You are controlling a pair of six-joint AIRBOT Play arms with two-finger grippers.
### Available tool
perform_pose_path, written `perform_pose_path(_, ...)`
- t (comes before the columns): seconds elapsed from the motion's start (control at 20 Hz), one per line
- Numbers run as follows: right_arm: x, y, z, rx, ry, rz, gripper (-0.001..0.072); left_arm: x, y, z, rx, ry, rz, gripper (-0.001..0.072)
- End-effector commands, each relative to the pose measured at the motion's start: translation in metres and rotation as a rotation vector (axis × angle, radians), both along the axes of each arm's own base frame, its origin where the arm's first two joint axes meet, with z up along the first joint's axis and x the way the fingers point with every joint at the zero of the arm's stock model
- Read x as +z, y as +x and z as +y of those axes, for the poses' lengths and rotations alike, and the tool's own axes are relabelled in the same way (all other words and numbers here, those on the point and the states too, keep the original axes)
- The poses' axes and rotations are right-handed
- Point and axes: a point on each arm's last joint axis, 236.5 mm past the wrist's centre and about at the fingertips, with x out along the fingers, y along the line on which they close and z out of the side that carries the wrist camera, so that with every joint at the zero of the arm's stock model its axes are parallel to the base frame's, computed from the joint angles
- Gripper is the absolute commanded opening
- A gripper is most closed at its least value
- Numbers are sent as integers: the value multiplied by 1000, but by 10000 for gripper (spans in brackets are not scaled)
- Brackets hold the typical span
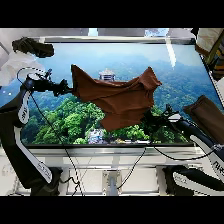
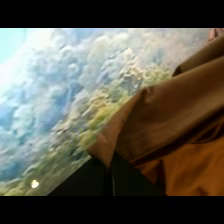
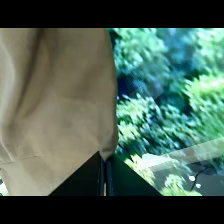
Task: Fold the shirts.
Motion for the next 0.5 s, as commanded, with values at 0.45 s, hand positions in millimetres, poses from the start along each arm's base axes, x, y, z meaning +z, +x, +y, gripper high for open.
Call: perform_pose_path(0.45, 140, 102, -15, 163, -214, -512, 22, 251, 23, -59, -204, -452, -439, 17)
